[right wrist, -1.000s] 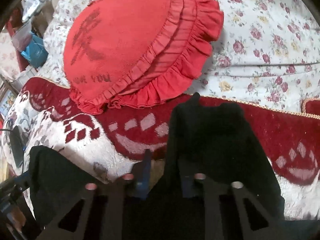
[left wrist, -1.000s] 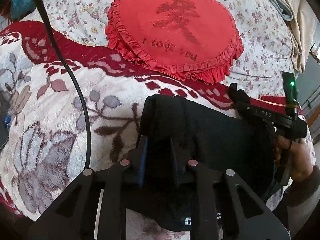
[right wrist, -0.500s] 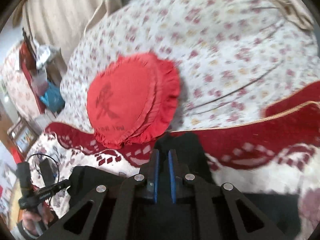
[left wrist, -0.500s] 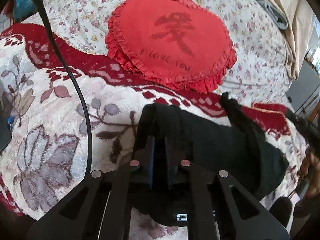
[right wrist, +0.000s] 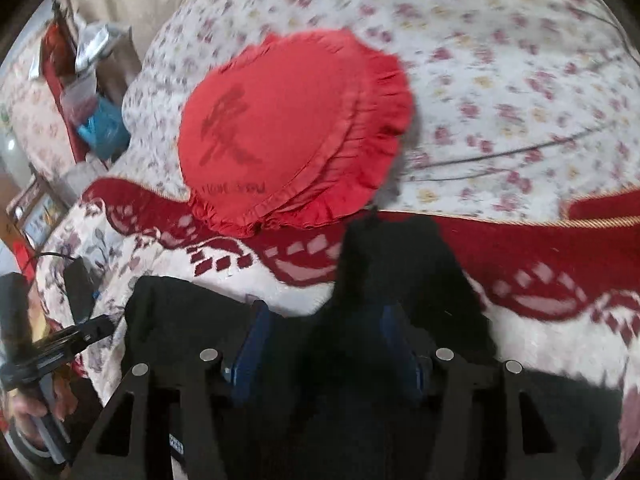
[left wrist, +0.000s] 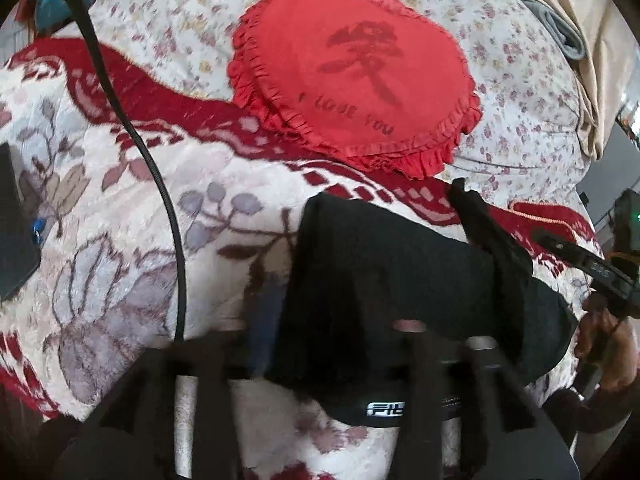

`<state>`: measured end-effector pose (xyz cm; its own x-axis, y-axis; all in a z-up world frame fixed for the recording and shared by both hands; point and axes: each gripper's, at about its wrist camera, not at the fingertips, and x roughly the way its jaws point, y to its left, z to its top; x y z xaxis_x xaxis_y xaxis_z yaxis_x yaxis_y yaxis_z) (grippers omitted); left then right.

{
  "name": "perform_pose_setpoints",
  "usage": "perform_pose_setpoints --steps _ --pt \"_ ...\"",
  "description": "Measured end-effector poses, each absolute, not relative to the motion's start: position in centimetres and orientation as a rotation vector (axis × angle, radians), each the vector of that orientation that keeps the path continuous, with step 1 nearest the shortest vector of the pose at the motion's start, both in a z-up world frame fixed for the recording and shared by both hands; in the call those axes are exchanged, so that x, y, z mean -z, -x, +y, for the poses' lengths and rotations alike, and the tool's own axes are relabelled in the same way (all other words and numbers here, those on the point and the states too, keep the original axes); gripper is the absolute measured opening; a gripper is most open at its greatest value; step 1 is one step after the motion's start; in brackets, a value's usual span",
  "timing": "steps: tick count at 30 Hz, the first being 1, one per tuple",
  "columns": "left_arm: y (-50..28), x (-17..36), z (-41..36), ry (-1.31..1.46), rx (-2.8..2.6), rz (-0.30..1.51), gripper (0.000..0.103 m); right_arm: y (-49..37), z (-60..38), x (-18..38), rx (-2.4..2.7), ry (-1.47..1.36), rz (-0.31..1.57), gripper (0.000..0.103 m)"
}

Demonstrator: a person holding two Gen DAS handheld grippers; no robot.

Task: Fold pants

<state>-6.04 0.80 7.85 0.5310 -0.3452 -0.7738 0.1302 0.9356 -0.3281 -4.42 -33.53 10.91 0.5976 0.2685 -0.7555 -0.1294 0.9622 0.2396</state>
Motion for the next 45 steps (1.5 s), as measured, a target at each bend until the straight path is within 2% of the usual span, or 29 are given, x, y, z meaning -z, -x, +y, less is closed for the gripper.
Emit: perform_pose_setpoints --steps 1,8,14,15,16,17,19,20,28,31,33,34,36,38,40,45 --pt "6.0 -7.8 1.1 0.257 0.288 0.967 0.061 3.8 -33.1 -10.5 -0.233 -0.162 0.911 0.057" --pt "5.3 -6.5 -0.2 0.176 0.331 1.004 0.062 -0.8 -32.2 -7.4 -0.171 -0.164 1.01 0.063" --pt "4.4 -5.5 -3.0 0.044 0.355 1.005 0.062 -5.0 -31.8 -4.0 -0.057 -0.081 1.103 0.061" --pt "4.3 -5.6 -3.2 0.038 0.363 0.993 0.061 -5.6 -32.1 -3.4 -0.054 -0.07 1.099 0.055" --pt "4.3 -5.8 -3.4 0.036 0.372 0.975 0.058 -5.7 -32.6 -3.0 -0.073 -0.106 1.09 0.031" --pt "4.1 -5.7 -3.4 0.04 0.377 0.974 0.043 -5.6 -33.6 -2.9 -0.096 -0.179 1.08 0.012" --pt "3.6 -5.5 -3.2 0.065 0.387 1.001 0.037 -4.8 -35.1 -3.5 -0.128 -0.262 1.049 0.004" --pt "3.5 -5.4 -3.1 0.083 0.398 1.006 0.032 -4.0 -35.8 -4.2 -0.134 -0.278 1.023 0.003" --pt "4.7 -7.6 -2.0 0.147 0.428 0.975 0.03 9.5 -44.9 -12.6 -0.093 -0.417 0.777 0.003" --pt "5.3 -8.0 -1.6 0.164 0.438 0.979 0.03 15.3 -48.8 -12.5 -0.005 -0.466 0.778 0.003" --pt "5.5 -7.9 -1.5 0.176 0.44 0.991 0.03 17.1 -50.6 -10.7 0.1 -0.448 0.851 0.003" --pt "5.5 -7.7 -1.6 0.186 0.438 1.003 0.03 17.3 -51.4 -9.5 0.155 -0.437 0.909 0.007" --pt "5.6 -7.4 -1.7 0.2 0.433 1.016 0.03 17.7 -52.7 -7.4 0.245 -0.416 1.023 0.026" --pt "5.8 -7.5 -2.0 0.201 0.429 1.018 0.03 18.8 -52.1 -8.1 0.218 -0.406 0.986 0.041" --pt "5.9 -7.7 -2.0 0.201 0.431 1.018 0.03 19.4 -50.3 -9.8 0.155 -0.36 0.936 0.046" --pt "5.4 -8.4 -2.1 0.218 0.446 1.023 0.03 18.6 -39.2 -12.0 -0.306 -0.26 0.858 0.046"
